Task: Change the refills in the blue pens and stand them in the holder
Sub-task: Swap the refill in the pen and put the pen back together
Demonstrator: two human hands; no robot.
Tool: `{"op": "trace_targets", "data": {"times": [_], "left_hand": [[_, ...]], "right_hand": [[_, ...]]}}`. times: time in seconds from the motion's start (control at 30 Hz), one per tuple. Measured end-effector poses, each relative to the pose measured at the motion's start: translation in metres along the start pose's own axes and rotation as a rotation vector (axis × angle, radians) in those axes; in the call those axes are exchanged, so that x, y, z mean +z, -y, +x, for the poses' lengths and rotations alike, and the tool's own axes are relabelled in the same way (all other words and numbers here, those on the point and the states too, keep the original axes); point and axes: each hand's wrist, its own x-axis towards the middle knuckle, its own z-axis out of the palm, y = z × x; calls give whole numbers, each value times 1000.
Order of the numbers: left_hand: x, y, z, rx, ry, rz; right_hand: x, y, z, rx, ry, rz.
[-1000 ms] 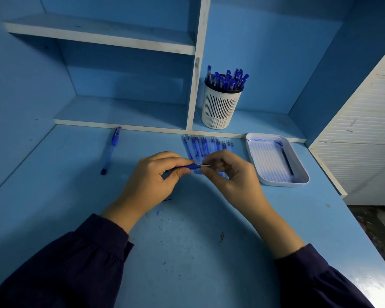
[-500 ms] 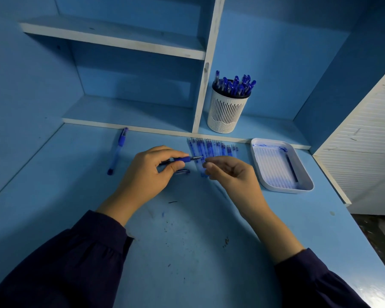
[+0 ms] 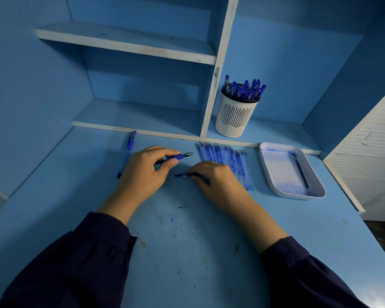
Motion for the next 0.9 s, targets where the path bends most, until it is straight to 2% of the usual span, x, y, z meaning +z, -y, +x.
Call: {"op": "trace_targets", "data": {"times": [0.1,0.23,0.3,0.4,0.7,0.77,0.9], "left_hand": [[0,0,-1,5,2,16],[1,-1,-2,20,6,19],[2,0,-2,29,7,16],[5,-3,-4,26,19,-1],[18,-9,-8,106,54,3],[19,-10,-8,125,51,-4],[19,-10,-9,137,14,-44]], "right_hand": [[-2,1,-1,42,-108,36],[-14,-1,-4,217,-257,154],[-21,-2,-5,313,-255,218],[-26,-4,-6,356,-276,263],[-20,-3,-6,203,-267,172],[-19,0,-7,237,-241,228],[-23,8,-9,377,-232,502]]}}
